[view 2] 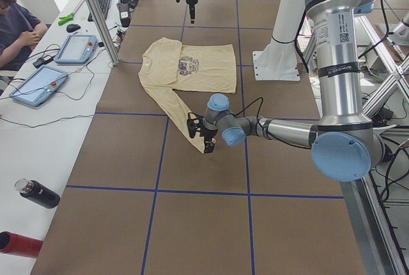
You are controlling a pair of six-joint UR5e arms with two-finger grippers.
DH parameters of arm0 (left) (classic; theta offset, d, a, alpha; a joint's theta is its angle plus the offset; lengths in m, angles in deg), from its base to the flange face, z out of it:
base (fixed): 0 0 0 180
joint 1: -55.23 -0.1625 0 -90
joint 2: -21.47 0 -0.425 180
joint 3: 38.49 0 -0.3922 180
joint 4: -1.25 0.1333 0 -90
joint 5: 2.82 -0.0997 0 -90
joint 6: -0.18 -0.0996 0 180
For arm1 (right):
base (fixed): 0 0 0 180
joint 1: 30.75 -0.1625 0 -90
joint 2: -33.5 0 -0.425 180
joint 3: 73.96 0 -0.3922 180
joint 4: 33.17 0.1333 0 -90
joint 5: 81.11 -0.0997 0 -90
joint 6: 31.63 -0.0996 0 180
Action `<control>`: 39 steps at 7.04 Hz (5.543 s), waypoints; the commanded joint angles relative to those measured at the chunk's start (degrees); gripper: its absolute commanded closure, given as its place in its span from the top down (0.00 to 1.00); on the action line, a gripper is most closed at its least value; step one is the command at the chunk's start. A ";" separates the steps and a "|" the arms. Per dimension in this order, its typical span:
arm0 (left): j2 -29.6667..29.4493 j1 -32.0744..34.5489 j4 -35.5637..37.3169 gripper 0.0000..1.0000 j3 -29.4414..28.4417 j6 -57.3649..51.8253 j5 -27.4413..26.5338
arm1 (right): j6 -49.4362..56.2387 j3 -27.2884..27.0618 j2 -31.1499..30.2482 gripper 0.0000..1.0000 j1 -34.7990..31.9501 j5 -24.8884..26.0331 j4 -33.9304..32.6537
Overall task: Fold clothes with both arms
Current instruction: 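Release the sleeve with the right gripper while the left gripper reaches the other cuff, then grasp the other sleeve cuff with the left gripper and lift it over the shirt, then lay the sleeve across the chest with the left gripper and release it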
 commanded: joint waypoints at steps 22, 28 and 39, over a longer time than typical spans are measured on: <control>-34.85 15.79 26.16 0.00 9.32 3.05 24.69 | 0.06 -7.20 -10.68 1.00 -0.68 -0.33 -0.52; -56.25 5.02 10.00 0.00 -5.94 30.13 26.99 | 0.06 -6.24 -10.42 1.00 -0.51 -0.15 -0.52; -65.58 -11.60 -7.20 0.00 -33.93 29.88 3.53 | -0.65 -3.69 -9.54 1.00 -0.24 -0.15 -0.08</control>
